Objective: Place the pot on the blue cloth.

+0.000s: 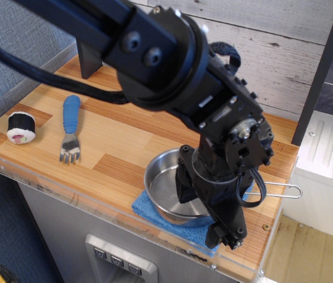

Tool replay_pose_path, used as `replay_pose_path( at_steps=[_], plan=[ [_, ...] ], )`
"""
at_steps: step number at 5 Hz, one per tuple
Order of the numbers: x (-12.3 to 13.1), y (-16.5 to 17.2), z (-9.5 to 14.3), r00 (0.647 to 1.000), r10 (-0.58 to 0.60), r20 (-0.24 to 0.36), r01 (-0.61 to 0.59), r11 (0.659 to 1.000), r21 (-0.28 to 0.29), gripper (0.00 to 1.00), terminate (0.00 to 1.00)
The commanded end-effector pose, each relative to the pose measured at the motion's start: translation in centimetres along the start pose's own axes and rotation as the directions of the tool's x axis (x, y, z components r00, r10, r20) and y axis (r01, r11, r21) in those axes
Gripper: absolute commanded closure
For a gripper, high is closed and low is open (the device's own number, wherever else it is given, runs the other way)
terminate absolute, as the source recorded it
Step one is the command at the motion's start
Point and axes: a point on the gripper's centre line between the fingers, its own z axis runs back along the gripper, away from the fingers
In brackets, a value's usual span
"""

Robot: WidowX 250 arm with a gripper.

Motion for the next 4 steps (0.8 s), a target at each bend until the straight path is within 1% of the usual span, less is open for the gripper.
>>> replay_pose_path(
  at_steps=[1, 3, 4],
  plan=[
    [0.6, 1.1, 5.1, 0.992, 0.008, 0.124, -0.002, 0.999, -0.051, 0.0, 0.0],
    [0.2, 2.3, 9.6, 0.98, 0.008, 0.201, 0.005, 0.998, -0.062, 0.0, 0.0],
    [0.2, 2.3, 9.6, 0.98, 0.008, 0.201, 0.005, 0.998, -0.062, 0.0, 0.0]
  ],
)
